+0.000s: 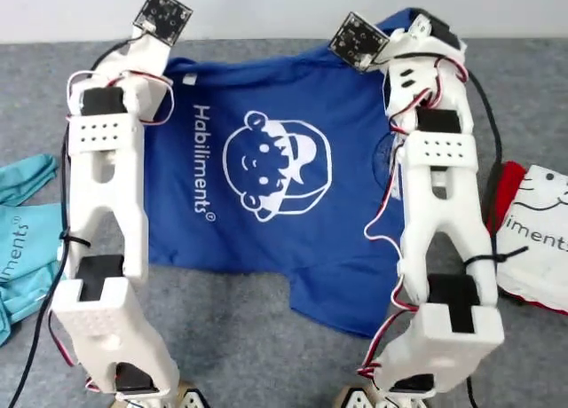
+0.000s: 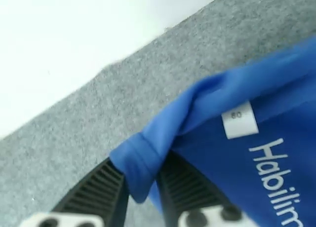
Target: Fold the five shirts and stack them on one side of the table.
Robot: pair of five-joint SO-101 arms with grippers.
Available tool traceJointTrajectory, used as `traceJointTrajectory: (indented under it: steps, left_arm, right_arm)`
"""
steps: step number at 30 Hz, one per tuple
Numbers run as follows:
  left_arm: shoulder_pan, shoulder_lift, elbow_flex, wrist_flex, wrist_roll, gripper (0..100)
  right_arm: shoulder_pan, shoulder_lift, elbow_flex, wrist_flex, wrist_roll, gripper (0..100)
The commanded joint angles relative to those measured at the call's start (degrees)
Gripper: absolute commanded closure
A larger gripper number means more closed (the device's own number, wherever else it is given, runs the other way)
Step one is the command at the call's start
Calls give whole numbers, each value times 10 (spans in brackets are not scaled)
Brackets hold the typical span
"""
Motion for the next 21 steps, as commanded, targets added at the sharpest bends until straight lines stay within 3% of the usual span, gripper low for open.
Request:
traceJointTrajectory:
  steps: [1,8,15,21]
  left_arm:
    - [1,-4,-45,58,-3,986]
    - [1,-2,-53,197,-7,986]
    - [2,0,-51,350,-144,986]
    - [-4,-3,-28,418,-187,985]
  right_arm:
    - [-2,-9,-36,14,6,989]
    - [-2,-57,-36,242,7,989]
    - [-7,-115,-37,441,30,989]
    - [-7,-146,-38,602,35,989]
